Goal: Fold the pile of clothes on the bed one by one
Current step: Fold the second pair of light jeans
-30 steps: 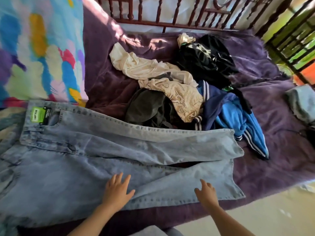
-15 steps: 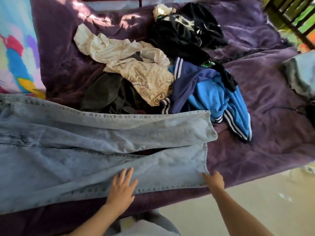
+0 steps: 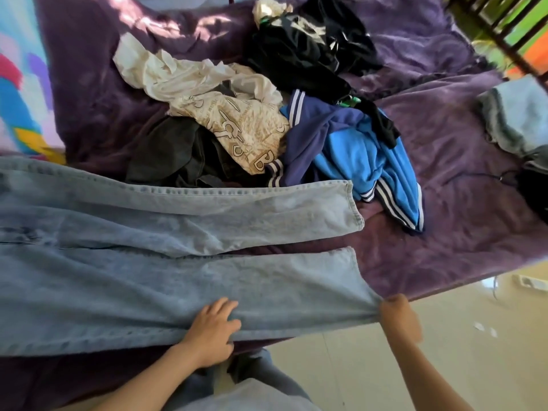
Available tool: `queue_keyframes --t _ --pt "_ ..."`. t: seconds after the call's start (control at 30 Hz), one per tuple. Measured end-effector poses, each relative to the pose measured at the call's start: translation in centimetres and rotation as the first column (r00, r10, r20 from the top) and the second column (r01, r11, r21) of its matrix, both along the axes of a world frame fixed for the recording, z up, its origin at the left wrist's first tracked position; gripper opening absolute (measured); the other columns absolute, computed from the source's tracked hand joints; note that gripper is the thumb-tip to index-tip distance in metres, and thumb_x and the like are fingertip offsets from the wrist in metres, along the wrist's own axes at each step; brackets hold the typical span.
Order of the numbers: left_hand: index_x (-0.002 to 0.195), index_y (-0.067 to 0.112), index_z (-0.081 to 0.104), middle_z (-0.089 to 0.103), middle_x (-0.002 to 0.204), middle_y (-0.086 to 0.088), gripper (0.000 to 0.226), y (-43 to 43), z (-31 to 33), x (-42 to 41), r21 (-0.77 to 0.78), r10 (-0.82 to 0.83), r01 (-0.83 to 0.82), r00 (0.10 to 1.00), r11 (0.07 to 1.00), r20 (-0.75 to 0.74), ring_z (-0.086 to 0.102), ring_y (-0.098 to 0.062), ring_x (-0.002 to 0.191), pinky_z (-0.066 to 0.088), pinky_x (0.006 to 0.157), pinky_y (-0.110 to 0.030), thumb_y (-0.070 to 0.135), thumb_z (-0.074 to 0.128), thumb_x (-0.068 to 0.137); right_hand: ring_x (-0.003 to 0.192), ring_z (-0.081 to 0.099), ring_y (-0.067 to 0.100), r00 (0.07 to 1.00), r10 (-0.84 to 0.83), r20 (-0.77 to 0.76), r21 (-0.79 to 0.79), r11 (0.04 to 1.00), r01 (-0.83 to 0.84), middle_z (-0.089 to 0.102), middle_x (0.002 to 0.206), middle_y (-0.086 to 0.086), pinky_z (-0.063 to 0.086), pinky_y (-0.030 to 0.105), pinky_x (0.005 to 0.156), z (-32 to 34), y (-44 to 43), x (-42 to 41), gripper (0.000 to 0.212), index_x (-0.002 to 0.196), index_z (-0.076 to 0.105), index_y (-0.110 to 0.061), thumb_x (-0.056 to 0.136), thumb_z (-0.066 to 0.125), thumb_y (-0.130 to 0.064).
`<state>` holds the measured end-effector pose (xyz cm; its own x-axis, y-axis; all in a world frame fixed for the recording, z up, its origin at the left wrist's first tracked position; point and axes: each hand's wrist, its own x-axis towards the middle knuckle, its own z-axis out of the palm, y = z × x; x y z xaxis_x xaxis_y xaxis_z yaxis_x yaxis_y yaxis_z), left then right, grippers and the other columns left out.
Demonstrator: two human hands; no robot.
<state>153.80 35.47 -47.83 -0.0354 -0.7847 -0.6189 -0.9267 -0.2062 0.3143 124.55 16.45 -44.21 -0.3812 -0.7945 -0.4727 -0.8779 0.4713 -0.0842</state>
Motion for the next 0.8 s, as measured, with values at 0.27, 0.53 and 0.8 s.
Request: queue_keyframes --t 0.27,0.53,0.8 --pt "0.147 0.031 0.023 0.004 0.158 -0.001 0.069 -1.4 1.1 1.4 0.175 0.164 -0.162 0.986 0.971 0.001 0.002 -0.018 0.145 0.010 0.115 -0.038 0.062 0.041 0.088 0.127 0.033 0.034 0.915 0.391 0.102 -0.009 0.920 -0.392 0.040 0.137 0.016 0.033 0.043 0.101 -0.9 -4.5 9.1 0.047 0.136 0.041 -0.015 0.091 0.047 -0.026" --pt "0.142 0.023 0.035 0.025 0.153 -0.005 0.052 -3.2 1.8 6.2 0.015 0.432 -0.439 0.889 0.898 0.149 0.026 -0.021 0.139 0.025 0.109 -0.029 0.045 0.041 0.095 0.131 0.028 0.038 0.968 0.044 0.246 -0.172 0.985 -0.001 0.030 0.144 0.021 0.031 0.050 0.103 -0.7 -10.8 12.1 0.065 0.141 0.033 -0.007 0.087 0.061 -0.029" --pt "0.134 0.019 0.045 0.041 0.141 -0.002 0.044 -2.0 0.1 8.0 0.056 0.579 -0.589 0.805 0.806 0.131 0.034 -0.018 0.132 0.030 0.104 -0.022 0.039 0.046 0.095 0.025 0.039 0.000 0.497 -0.329 0.803 0.069 0.879 0.471 0.045 0.052 0.010 0.030 0.012 0.029 -1.2 -15.5 11.4 0.030 0.062 0.044 -0.009 0.080 0.063 0.007"
